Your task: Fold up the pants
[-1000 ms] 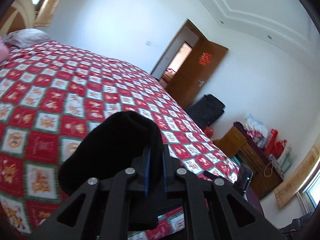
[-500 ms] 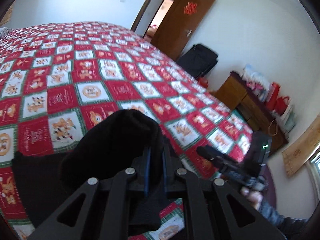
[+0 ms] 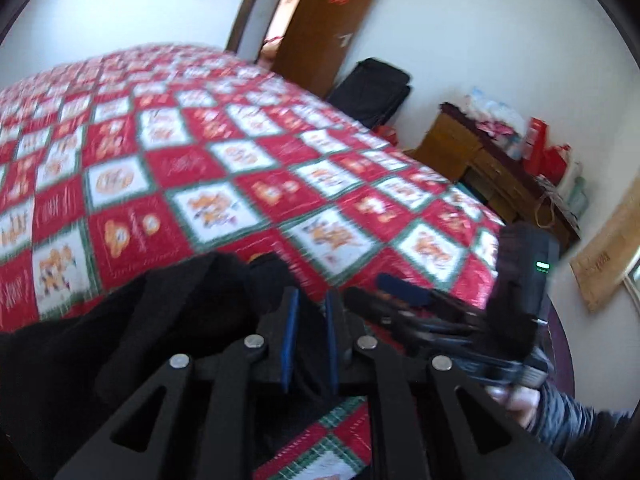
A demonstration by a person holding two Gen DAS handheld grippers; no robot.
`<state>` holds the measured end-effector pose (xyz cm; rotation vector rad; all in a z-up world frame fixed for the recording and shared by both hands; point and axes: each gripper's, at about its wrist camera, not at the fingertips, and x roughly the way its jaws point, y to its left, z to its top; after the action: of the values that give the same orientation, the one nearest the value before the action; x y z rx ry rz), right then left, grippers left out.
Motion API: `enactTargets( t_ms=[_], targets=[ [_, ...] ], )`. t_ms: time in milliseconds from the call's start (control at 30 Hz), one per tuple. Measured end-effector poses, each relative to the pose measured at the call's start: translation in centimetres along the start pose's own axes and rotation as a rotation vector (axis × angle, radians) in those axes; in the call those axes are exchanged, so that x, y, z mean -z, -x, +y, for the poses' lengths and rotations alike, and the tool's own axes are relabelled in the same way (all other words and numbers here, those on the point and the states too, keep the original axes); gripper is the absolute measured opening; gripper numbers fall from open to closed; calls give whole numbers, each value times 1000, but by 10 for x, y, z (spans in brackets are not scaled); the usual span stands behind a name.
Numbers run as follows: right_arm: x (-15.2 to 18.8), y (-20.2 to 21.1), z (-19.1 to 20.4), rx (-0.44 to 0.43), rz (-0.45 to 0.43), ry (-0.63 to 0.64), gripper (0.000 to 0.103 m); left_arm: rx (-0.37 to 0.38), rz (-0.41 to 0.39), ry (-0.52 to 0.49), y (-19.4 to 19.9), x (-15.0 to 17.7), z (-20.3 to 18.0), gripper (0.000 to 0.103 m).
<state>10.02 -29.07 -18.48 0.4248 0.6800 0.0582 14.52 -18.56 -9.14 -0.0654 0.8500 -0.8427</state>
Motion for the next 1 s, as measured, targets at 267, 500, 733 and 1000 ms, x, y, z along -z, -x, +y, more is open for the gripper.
enactTargets(
  t_ms=[267, 500, 733, 1000],
  targets=[
    [-4, 14, -1, -53, -40, -47, 78, -134, -120, -15, 50, 19, 30, 53],
    [-7, 11, 29, -240, 44, -89, 79, -344, -122, 127, 66, 57, 101, 59],
    [1, -23, 70, -304, 175, -55, 79, -418, -106, 159, 60, 75, 123, 62],
    [10, -40, 71, -226, 284, -29, 8, -438, -106, 178, 62, 86, 137, 66]
  ],
)
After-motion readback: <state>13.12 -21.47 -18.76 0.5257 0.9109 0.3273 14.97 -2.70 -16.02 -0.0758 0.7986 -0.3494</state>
